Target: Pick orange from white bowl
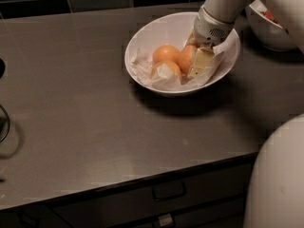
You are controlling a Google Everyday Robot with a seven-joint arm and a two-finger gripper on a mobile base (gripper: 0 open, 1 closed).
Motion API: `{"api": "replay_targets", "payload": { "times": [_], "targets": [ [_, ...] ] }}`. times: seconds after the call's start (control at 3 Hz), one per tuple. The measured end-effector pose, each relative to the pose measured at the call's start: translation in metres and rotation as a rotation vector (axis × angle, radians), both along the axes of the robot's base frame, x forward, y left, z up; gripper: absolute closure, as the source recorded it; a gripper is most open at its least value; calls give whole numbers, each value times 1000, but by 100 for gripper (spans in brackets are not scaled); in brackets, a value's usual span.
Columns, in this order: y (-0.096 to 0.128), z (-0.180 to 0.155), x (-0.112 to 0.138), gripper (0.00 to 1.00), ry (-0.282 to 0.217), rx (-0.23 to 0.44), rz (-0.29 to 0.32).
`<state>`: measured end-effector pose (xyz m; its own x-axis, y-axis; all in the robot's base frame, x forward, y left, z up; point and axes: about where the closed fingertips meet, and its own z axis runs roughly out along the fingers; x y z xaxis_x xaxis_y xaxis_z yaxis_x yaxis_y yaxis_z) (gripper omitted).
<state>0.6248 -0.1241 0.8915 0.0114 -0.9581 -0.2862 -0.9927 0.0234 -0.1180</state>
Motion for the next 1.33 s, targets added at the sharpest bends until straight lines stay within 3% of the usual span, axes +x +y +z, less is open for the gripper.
{"api": "replay_targets", "payload": {
  "times": [0.67,1.33],
  "targets": [
    [-1,31,-7,100,-73,14,12],
    [1,66,-16,100,-155,84,49]
  ]
}}
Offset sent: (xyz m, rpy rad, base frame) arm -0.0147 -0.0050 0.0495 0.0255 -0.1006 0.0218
